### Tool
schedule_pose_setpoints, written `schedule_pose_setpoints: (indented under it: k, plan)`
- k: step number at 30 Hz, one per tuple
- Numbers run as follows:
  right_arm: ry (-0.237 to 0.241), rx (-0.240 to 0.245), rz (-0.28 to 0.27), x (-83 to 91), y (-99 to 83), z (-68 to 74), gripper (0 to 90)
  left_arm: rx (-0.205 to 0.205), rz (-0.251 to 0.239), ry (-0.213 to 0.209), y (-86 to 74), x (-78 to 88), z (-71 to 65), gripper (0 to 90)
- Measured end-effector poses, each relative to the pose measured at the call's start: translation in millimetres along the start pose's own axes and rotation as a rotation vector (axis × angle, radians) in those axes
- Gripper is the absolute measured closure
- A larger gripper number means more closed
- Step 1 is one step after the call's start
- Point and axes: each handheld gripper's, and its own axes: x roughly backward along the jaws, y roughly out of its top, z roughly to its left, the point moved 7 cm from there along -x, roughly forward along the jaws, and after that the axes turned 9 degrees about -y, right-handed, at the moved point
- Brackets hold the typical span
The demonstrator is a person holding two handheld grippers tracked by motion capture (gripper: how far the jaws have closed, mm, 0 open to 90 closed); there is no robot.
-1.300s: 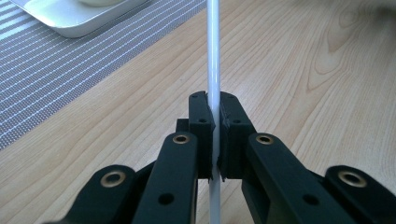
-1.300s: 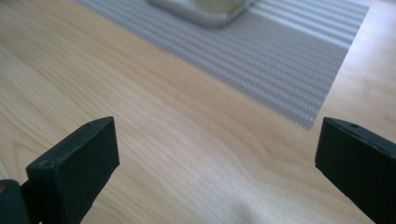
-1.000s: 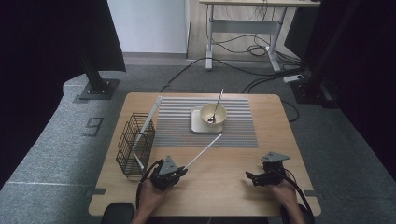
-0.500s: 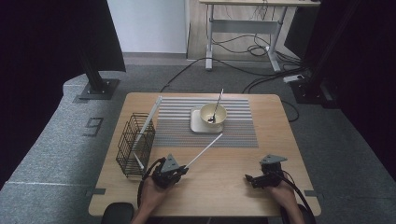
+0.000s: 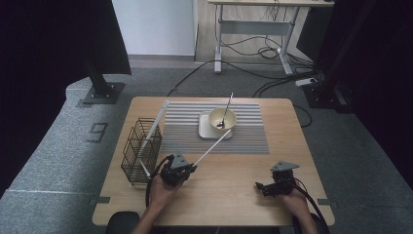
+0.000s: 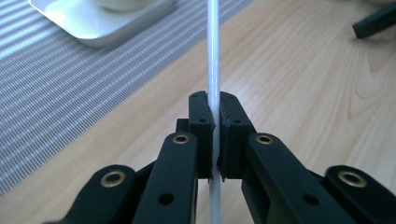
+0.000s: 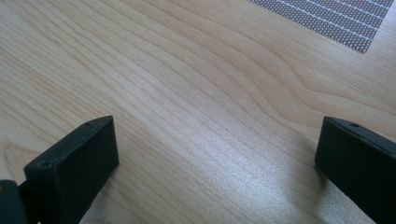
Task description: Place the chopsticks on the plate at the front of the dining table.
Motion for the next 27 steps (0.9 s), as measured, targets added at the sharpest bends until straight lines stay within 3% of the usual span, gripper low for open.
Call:
schedule_pose_setpoints:
  k: [16,27]
  plan:
    - [-0.002,-0.002,0.001,-0.3,0.3,0.1,0.0,0.044,0.023,0.048,18.3,-16.3,36.0,85.5]
    - [-0.002,-0.002,0.001,-0.3,0.3,0.1,0.0,0.065,0.052,0.074,26.5,-34.5,53.7,85.4]
